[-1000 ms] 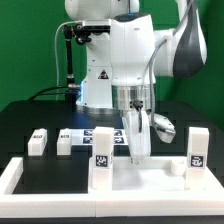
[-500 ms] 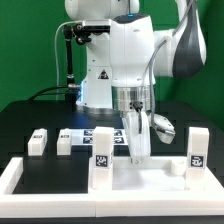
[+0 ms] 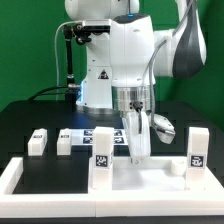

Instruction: Assemble desk

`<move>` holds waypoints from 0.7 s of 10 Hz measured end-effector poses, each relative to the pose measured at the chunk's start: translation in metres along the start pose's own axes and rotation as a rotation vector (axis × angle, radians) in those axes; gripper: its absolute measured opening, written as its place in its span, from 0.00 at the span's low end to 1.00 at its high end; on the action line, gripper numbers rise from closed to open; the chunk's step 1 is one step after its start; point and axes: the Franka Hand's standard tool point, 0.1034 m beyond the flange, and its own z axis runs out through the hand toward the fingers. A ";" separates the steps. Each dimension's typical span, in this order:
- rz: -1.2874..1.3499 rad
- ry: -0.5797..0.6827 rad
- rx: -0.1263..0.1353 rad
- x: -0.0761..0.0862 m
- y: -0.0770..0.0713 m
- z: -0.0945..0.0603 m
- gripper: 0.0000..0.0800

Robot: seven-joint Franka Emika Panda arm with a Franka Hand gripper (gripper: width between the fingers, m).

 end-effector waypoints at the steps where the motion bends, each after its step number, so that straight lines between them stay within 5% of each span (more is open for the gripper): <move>1: -0.118 -0.003 -0.006 0.009 0.007 -0.001 0.07; 4: -0.347 -0.028 -0.041 0.031 0.019 -0.003 0.08; 7: -0.552 -0.007 -0.035 0.050 0.025 -0.004 0.08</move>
Offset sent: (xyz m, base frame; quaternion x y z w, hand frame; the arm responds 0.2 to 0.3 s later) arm -0.0047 -0.0088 0.0134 -0.0210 -0.0425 -0.3063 0.9508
